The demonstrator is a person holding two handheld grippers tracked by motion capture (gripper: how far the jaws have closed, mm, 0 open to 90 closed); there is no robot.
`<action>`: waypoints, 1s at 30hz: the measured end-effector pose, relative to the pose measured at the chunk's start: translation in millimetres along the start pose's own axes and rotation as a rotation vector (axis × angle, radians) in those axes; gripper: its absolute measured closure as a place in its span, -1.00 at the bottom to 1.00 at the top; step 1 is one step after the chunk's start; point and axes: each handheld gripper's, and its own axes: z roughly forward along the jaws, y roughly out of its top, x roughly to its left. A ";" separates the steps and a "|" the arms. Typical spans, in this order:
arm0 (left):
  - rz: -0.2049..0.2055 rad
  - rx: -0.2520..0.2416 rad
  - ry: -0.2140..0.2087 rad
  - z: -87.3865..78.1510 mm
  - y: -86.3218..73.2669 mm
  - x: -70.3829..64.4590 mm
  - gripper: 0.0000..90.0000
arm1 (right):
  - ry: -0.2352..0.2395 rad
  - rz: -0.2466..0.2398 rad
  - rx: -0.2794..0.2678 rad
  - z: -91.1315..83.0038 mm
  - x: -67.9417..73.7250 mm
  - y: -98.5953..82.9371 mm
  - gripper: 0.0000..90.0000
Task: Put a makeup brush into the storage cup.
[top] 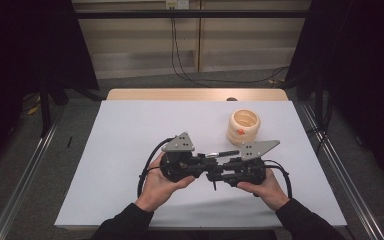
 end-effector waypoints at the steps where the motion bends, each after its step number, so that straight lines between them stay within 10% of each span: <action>1: -0.003 -0.005 -0.003 0.1 0.0 0.0 0.88 | -0.002 -0.001 0.005 0.4 -0.1 -0.1 0.67; 21: -0.010 -0.069 -0.020 1.5 -3.8 2.7 0.85 | -0.014 0.006 -0.006 -2.0 -1.1 0.3 0.85; 30: 0.054 -0.140 0.046 -0.1 -4.6 0.3 0.27 | -0.035 0.003 -0.017 -4.6 -1.4 1.7 0.84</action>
